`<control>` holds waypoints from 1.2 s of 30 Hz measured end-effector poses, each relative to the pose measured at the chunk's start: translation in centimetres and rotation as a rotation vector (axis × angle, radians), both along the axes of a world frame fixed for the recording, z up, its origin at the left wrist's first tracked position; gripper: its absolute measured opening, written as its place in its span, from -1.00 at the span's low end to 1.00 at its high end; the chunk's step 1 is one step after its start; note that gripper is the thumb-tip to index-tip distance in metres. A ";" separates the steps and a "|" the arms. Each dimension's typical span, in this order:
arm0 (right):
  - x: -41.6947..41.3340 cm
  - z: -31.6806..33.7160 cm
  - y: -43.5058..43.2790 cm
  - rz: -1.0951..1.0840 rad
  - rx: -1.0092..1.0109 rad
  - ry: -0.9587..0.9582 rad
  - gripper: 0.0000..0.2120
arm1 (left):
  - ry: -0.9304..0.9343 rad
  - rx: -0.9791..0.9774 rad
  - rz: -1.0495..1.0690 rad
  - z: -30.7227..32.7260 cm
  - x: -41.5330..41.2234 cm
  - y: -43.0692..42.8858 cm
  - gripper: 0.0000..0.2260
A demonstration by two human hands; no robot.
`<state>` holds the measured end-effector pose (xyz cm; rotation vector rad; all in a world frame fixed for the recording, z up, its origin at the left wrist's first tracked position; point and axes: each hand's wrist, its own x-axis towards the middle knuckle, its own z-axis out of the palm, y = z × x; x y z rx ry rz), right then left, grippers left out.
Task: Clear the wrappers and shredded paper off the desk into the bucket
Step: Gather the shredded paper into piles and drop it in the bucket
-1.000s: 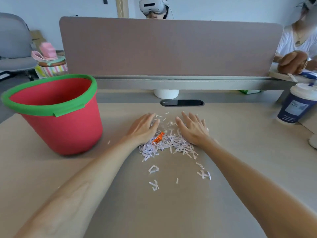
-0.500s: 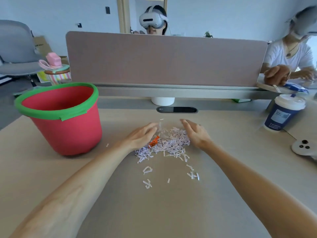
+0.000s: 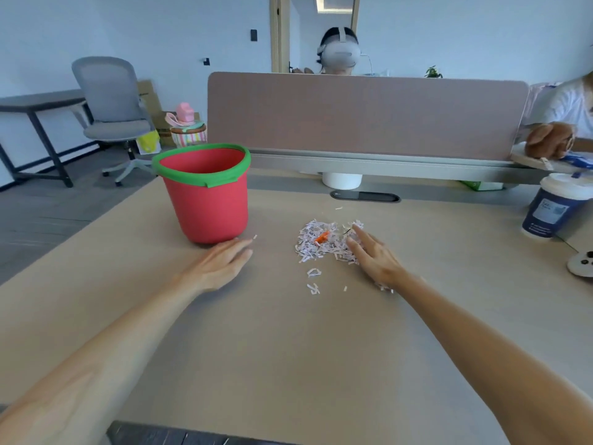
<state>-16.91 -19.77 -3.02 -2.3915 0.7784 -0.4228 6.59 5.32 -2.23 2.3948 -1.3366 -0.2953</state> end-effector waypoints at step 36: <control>8.2 0.2 -4.8 -0.003 -0.167 0.209 -0.51 | -0.236 0.044 0.174 -1.9 0.4 -14.8 -0.47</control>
